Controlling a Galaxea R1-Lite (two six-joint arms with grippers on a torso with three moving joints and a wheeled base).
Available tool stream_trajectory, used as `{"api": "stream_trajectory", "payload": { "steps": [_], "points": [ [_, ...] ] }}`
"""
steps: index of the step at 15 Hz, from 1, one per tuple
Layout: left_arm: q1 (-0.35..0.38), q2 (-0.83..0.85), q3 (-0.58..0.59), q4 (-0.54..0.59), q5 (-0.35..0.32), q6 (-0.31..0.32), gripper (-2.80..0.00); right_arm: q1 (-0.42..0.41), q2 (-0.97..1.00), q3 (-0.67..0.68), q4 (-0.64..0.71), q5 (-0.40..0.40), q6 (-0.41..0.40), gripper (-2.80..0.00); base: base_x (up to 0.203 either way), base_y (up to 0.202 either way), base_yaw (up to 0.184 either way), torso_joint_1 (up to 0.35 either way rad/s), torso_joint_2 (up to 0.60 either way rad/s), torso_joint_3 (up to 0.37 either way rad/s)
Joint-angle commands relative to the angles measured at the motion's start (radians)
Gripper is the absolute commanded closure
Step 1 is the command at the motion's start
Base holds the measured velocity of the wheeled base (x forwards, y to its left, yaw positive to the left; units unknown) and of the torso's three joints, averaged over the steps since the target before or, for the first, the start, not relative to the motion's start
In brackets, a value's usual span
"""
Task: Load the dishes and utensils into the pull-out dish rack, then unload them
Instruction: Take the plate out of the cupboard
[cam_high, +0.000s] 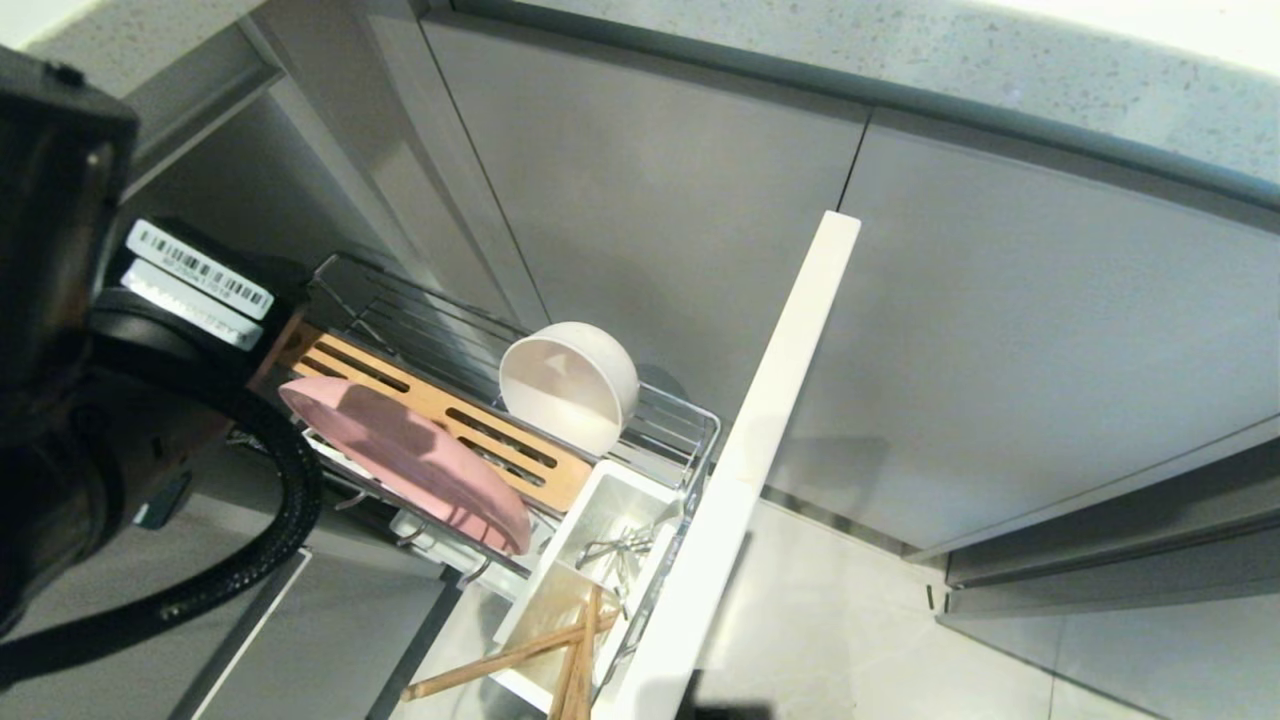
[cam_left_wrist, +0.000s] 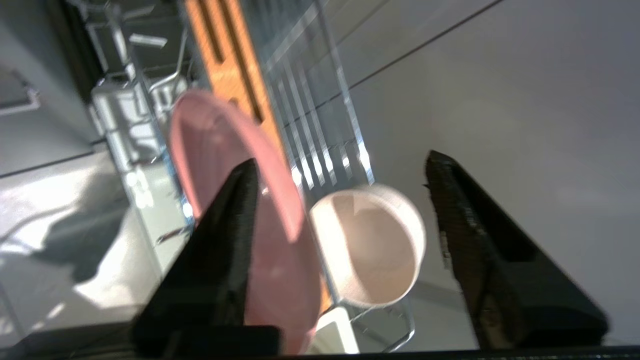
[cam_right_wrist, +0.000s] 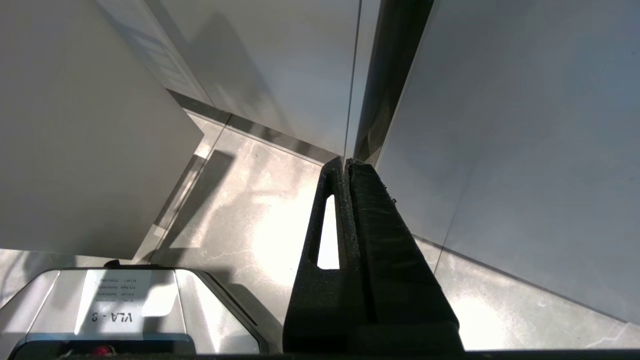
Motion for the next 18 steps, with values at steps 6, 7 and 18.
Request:
{"api": "stream_trajectory", "payload": {
  "steps": [6,7,18],
  "points": [
    [-0.069,0.032,-0.008,0.132,0.009,-0.262,-2.80,0.000,0.001,0.002,0.000,0.000,0.000,0.00,0.000,0.000,0.000,0.000,0.00,0.000],
    [-0.071,0.037,-0.009,0.143,0.008,-0.278,-2.80,0.000,0.001,0.002,0.000,0.000,0.000,0.00,0.000,0.000,0.000,0.000,0.00,0.000],
    [-0.114,0.079,-0.007,0.298,-0.031,-0.462,-2.80,0.000,0.001,0.002,0.000,0.000,0.000,0.00,0.000,0.000,0.000,0.000,0.00,0.000]
  ]
}}
